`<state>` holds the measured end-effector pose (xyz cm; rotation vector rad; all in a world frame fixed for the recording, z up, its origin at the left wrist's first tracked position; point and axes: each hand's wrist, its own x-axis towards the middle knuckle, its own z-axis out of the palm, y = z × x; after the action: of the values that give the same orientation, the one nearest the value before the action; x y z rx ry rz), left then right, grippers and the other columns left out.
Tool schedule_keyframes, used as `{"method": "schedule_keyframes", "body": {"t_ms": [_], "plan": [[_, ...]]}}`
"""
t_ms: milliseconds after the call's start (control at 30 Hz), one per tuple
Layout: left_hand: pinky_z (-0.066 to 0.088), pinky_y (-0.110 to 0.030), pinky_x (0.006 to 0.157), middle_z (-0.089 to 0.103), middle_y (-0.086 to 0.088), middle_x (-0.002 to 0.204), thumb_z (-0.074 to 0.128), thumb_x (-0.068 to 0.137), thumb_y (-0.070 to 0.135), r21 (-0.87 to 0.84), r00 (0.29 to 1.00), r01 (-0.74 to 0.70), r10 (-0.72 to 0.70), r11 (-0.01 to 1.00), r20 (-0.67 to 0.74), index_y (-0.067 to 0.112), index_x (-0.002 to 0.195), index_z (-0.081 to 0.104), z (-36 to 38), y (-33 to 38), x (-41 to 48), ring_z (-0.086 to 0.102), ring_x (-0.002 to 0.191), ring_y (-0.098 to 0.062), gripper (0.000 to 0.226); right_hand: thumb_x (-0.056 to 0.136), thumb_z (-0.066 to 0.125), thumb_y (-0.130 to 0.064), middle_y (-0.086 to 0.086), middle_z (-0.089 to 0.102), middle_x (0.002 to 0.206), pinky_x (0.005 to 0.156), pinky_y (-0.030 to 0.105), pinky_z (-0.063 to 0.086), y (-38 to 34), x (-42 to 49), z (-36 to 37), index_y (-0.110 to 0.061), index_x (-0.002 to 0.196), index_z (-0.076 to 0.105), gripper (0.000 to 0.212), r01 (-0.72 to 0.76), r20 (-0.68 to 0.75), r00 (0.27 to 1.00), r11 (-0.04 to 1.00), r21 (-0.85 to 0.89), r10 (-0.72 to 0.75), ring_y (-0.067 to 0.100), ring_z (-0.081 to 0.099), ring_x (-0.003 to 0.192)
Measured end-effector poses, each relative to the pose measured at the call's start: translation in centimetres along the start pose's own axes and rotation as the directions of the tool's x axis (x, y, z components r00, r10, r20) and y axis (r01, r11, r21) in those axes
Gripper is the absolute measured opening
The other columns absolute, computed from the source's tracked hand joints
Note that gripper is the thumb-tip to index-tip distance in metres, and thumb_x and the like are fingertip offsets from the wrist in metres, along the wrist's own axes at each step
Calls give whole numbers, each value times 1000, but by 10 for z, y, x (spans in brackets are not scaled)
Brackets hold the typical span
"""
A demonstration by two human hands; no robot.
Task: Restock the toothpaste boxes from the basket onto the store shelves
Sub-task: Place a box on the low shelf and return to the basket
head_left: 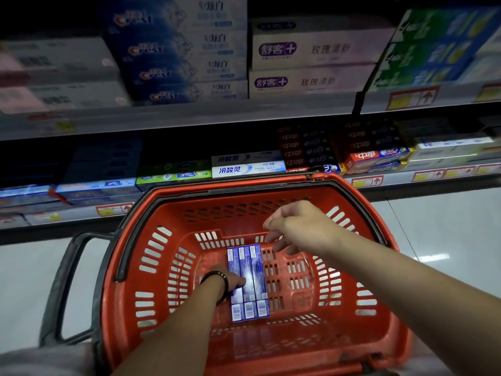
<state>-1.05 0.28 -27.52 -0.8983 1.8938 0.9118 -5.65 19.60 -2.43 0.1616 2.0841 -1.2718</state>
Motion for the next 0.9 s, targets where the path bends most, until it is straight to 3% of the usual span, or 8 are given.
{"method": "schedule_keyframes", "body": {"t_ms": [67,200,367,533,767,900], "plan": [[62,-39,84,73,-12,109,87,71,36,10,1000,-12,12,1000,-28,5,115,68,1,-1,1,73,96,-29,57,105,64,-22,6,79,97,70,34,55,0,0,0,-10,105,73,16,-3,2,1000,1000,-1,3,20,73,78],[60,-34,76,75,-9,106,87,71,39,32,997,-39,41,999,-67,7,118,71,8,0,4,73,90,-25,59,105,64,-22,6,79,98,72,35,56,-1,0,-1,-10,106,73,15,-8,9,1000,1000,0,8,21,74,80],[63,-36,80,77,-4,97,80,66,45,152,990,-70,87,986,-113,17,105,76,15,-3,18,74,90,-24,47,105,62,-23,5,79,99,72,33,56,-2,1,-1,-11,106,73,16,-3,11,1000,1000,-9,3,24,76,84],[62,-34,78,76,-5,99,81,70,38,147,990,-60,78,987,-121,17,102,75,13,-1,8,73,90,-24,39,106,62,-23,5,79,99,71,32,57,-4,0,-4,-12,106,73,15,0,14,1000,1000,-16,0,26,78,91],[52,-26,57,72,-7,101,75,82,23,84,990,-37,48,996,-132,12,105,72,20,0,11,66,78,-19,26,106,63,-22,5,80,99,68,31,57,-6,0,-5,-10,107,72,16,-9,8,1000,1000,-17,9,30,77,95],[43,-24,42,69,-9,107,70,84,19,64,988,-38,47,997,-149,8,126,65,27,0,12,62,70,-16,44,106,63,-22,4,80,98,70,31,59,-7,0,-5,-11,106,73,15,-5,7,1000,1000,-23,5,29,78,94]]}}
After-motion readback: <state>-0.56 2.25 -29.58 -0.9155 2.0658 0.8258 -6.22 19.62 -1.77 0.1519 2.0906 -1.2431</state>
